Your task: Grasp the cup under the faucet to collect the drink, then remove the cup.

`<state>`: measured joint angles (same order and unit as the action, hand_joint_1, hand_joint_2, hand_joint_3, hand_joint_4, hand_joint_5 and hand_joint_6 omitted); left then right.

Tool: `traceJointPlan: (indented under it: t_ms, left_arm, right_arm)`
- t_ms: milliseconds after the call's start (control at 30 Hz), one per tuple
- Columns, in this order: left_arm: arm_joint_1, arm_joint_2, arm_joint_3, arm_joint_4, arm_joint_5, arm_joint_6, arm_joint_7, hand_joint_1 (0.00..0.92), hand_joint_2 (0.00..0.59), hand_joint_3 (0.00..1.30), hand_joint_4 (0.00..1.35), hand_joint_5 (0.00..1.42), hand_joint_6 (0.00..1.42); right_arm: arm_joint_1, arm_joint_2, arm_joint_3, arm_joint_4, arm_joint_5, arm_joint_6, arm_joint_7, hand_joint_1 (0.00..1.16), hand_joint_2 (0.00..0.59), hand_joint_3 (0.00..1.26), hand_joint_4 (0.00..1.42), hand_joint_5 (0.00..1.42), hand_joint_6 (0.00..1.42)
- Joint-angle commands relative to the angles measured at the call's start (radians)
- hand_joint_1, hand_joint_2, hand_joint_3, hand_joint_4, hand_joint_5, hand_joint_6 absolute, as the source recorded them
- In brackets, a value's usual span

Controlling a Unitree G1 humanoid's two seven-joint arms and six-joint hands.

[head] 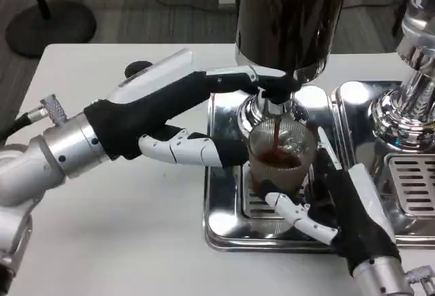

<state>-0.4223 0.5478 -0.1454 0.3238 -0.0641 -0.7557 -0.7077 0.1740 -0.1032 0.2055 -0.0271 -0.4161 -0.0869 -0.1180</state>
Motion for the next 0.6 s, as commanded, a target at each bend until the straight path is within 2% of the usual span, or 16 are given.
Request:
traceJointPlan:
  t_ms: [33,333,567,600]
  left_arm:
    - [0.038,0.028,-0.018,0.018,0.027,-0.007,-0.039,0.021,0.107,0.25,0.23,0.27,0.26]
    - [0.041,0.029,-0.01,0.032,0.017,-0.012,-0.034,0.02,0.109,0.26,0.23,0.27,0.25]
    - [0.067,-0.003,0.056,0.053,-0.005,-0.058,0.05,0.0,0.059,0.15,0.15,0.25,0.24]
    - [0.07,-0.009,0.065,0.057,-0.007,-0.065,0.062,0.0,0.03,0.11,0.1,0.21,0.24]
  right_arm:
    - [-0.021,0.006,0.008,0.012,-0.023,0.017,-0.014,0.57,0.175,0.0,0.0,0.0,0.08]
    - [-0.028,0.019,0.004,0.026,-0.027,0.026,-0.021,0.57,0.174,0.0,0.0,0.0,0.09]
    - [-0.033,0.022,0.001,0.033,-0.024,0.022,-0.025,0.59,0.177,0.0,0.0,0.0,0.1]
    - [-0.034,0.022,0.002,0.034,-0.025,0.023,-0.025,0.59,0.178,0.0,0.0,0.0,0.1]
